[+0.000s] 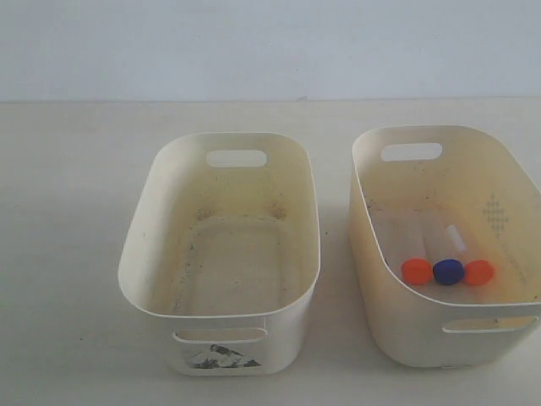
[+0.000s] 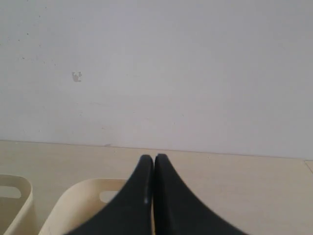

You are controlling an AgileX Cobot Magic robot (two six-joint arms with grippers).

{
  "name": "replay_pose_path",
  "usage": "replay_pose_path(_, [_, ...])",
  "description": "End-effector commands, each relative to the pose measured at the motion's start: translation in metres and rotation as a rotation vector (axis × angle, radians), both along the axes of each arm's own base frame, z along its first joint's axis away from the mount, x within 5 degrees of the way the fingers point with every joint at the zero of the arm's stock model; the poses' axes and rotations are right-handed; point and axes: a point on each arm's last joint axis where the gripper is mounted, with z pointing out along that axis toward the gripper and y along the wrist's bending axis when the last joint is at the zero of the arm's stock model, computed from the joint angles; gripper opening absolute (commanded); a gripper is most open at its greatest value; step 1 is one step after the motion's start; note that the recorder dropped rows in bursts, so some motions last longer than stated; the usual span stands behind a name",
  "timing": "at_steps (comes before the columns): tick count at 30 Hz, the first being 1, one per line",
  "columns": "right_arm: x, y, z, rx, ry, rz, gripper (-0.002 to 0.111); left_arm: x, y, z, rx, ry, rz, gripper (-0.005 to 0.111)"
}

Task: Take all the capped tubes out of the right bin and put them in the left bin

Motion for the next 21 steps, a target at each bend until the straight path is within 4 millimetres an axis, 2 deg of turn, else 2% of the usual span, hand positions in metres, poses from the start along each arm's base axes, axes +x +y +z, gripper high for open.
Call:
replay_pose_path(1, [0.001,-0.001,0.004,-0.004,-0.021,-0.007,0.0,0.0,0.0,0.002,-0.013,-0.007,0.0,0.004])
replay_pose_path(9, [0.002,-0.001,0.004,-0.006,-0.02,-0.007,0.0,0.0,0.0,0.002,-0.013,-0.007,0.0,0.004])
replay_pose_path(12, [0.008,-0.001,0.002,-0.005,0.009,-0.007,0.0,0.0,0.0,0.002,-0.013,-0.007,0.0,0.004])
replay_pose_path(16, [0.032,-0.001,-0.007,0.007,0.116,-0.004,0.0,0.0,0.0,0.002,-0.013,-0.007,0.0,0.004])
replay_pose_path(21, [0.076,0.0,-0.032,0.059,0.33,0.014,0.0,0.0,0.0,0.002,-0.013,-0.007,0.0,0.004])
